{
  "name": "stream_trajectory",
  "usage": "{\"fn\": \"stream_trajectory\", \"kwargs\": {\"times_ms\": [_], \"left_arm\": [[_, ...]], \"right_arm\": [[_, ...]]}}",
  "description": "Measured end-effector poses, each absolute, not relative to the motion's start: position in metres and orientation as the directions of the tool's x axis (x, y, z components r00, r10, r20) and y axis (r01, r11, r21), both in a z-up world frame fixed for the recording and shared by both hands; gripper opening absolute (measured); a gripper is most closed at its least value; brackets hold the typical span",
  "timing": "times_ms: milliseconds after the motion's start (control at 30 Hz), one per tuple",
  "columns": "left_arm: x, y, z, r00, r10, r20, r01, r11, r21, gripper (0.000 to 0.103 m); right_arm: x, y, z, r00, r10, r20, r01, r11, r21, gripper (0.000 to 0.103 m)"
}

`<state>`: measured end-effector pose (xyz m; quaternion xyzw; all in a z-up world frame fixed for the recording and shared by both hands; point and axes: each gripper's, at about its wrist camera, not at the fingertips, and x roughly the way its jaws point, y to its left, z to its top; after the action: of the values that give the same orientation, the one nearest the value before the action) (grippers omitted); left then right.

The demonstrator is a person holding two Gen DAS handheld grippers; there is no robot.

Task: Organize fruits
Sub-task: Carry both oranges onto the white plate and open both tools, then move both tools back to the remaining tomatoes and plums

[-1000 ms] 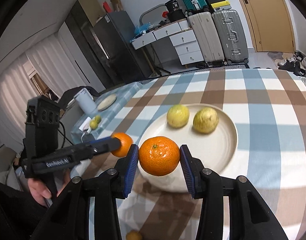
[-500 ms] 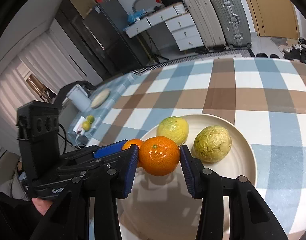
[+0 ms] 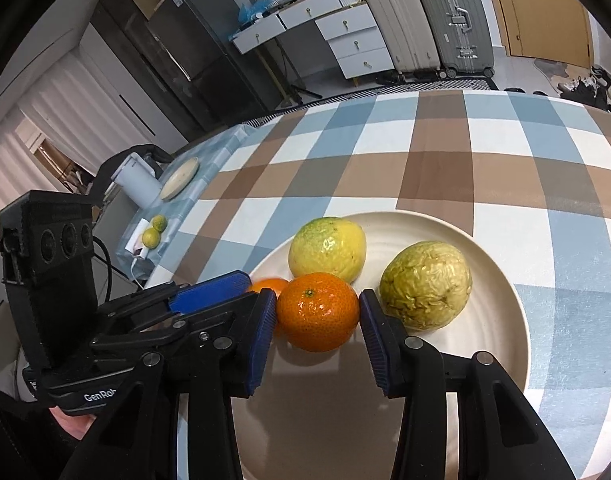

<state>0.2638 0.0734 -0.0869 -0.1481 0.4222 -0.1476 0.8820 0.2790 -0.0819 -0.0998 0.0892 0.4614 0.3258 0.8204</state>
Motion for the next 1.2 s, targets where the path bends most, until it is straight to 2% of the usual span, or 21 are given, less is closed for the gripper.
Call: {"fn": "stream_trajectory", "kwargs": {"times_ms": [100,167,300,333,500,600,700,833,900,1033,1200], "left_arm": [[0.262,0.072,-0.084,0.601,-0.384,-0.701,0.141,0.914,-0.38,0.035],[0.26,0.072,-0.081,0.6,-0.375,-0.707,0.132,0.918,-0.375,0.037],[0.247,0.075,-0.069,0.621,-0.363,-0.695,0.12,0.92,-0.373,0.051],[0.243,0.076,-0.066,0.627,-0.359,-0.691,0.118,0.921,-0.371,0.056],[0.215,0.073,-0.04,0.668,-0.316,-0.674,0.105,0.936,-0.335,0.073],[0.194,0.068,-0.023,0.695,-0.284,-0.661,0.099,0.948,-0.304,0.081],[0.173,0.059,-0.008,0.713,-0.258,-0.652,0.096,0.957,-0.274,0.083],[0.144,0.046,0.007,0.729,-0.243,-0.64,0.097,0.962,-0.255,0.091],[0.127,0.038,0.013,0.739,-0.243,-0.628,0.101,0.962,-0.253,0.096],[0.089,0.028,0.021,0.777,-0.226,-0.588,0.084,0.962,-0.259,0.099],[0.054,0.022,0.018,0.783,-0.217,-0.583,0.065,0.96,-0.271,0.102]], "right_arm": [[0.28,-0.082,-0.1,0.369,0.611,-0.7,-0.444,0.778,0.445,0.044],[0.279,-0.085,-0.097,0.378,0.617,-0.69,-0.438,0.776,0.453,0.048],[0.27,-0.096,-0.083,0.42,0.65,-0.634,-0.441,0.756,0.483,0.08],[0.267,-0.099,-0.079,0.43,0.657,-0.619,-0.442,0.751,0.49,0.081],[0.243,-0.121,-0.062,0.482,0.65,-0.587,-0.426,0.76,0.492,0.082],[0.225,-0.135,-0.055,0.505,0.642,-0.577,-0.409,0.767,0.495,0.089],[0.2,-0.151,-0.044,0.545,0.632,-0.551,-0.405,0.774,0.487,0.095],[0.168,-0.171,-0.033,0.591,0.615,-0.523,-0.398,0.786,0.474,0.099],[0.154,-0.178,-0.029,0.607,0.614,-0.505,-0.4,0.785,0.474,0.1],[0.123,-0.189,-0.022,0.645,0.598,-0.475,-0.415,0.797,0.439,0.101],[0.089,-0.193,-0.024,0.668,0.575,-0.473,-0.429,0.817,0.387,0.101]]}}
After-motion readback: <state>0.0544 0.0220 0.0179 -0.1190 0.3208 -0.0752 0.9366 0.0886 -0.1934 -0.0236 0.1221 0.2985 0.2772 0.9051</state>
